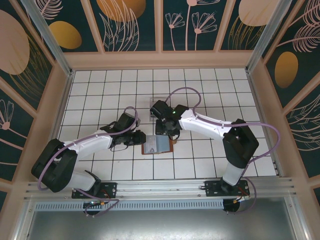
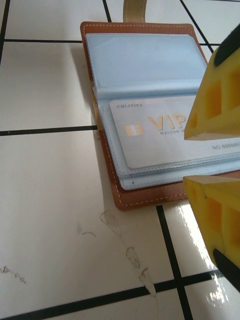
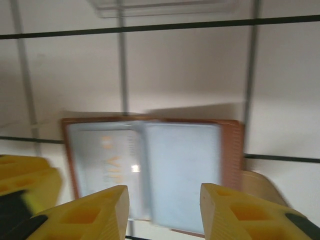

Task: Take the credit cards out of the card holder

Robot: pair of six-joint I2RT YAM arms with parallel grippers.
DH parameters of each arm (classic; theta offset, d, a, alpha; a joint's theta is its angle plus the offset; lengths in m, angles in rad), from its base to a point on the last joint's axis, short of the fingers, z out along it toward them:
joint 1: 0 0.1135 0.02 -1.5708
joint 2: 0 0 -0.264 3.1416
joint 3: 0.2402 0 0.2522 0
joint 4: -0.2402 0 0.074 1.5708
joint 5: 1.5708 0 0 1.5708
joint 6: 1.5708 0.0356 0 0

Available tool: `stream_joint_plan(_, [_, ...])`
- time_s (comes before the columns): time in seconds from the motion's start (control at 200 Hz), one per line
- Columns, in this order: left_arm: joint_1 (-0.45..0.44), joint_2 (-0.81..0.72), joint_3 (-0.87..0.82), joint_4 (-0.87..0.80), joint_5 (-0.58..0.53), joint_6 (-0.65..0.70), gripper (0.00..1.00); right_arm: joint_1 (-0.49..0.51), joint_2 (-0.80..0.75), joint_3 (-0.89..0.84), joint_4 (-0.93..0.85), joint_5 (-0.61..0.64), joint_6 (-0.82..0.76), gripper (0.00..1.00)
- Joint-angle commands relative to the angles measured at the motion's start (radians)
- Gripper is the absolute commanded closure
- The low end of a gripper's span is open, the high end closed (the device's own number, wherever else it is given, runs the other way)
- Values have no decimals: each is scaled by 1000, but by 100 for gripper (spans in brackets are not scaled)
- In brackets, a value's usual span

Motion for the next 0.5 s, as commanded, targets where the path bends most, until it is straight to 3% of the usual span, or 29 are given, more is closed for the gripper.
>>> stream_joint_plan(0.0, [-11,-4,-9,20,8,-25,78,-13,-15,-44,165,-177,-14,59])
stream_joint_plan(0.13, [-16,-5,-21,24,9,-38,80,-18,14,-90,272,-278,1,63])
stream_joint_plan(0.495, [-27,17,-23,34,22,-54,87,-56,79,-196,413,-398,16,73])
